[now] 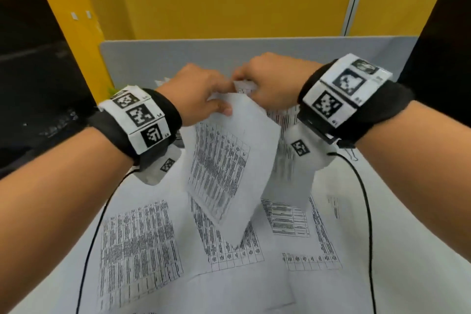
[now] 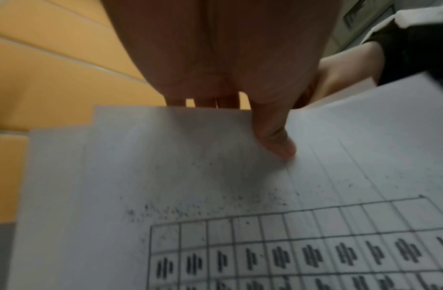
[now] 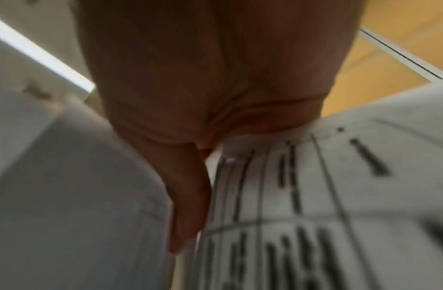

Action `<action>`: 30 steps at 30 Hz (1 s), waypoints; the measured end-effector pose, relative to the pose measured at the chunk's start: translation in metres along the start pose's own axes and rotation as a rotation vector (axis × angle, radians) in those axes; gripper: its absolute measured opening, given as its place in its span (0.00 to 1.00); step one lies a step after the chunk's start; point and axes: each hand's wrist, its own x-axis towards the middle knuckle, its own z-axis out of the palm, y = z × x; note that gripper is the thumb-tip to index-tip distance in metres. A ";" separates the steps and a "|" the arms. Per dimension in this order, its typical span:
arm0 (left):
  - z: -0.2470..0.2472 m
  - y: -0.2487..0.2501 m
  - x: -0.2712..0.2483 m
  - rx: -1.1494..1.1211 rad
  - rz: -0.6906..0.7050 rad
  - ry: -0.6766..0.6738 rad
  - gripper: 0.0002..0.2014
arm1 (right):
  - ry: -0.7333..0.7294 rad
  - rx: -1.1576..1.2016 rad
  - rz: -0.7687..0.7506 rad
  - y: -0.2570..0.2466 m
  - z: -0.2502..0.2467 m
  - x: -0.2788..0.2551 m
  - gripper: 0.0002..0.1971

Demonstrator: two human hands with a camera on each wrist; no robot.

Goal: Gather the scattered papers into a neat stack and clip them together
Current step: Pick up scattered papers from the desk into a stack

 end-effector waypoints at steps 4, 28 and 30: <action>0.003 -0.010 -0.009 -0.153 -0.157 0.113 0.22 | 0.332 0.522 0.094 0.023 -0.001 -0.008 0.22; 0.094 -0.034 -0.071 -1.278 -0.644 0.547 0.30 | 0.531 1.438 0.331 0.029 0.144 -0.034 0.33; 0.110 -0.025 -0.074 -1.237 -0.671 0.533 0.24 | 0.516 1.390 0.415 0.022 0.166 -0.039 0.30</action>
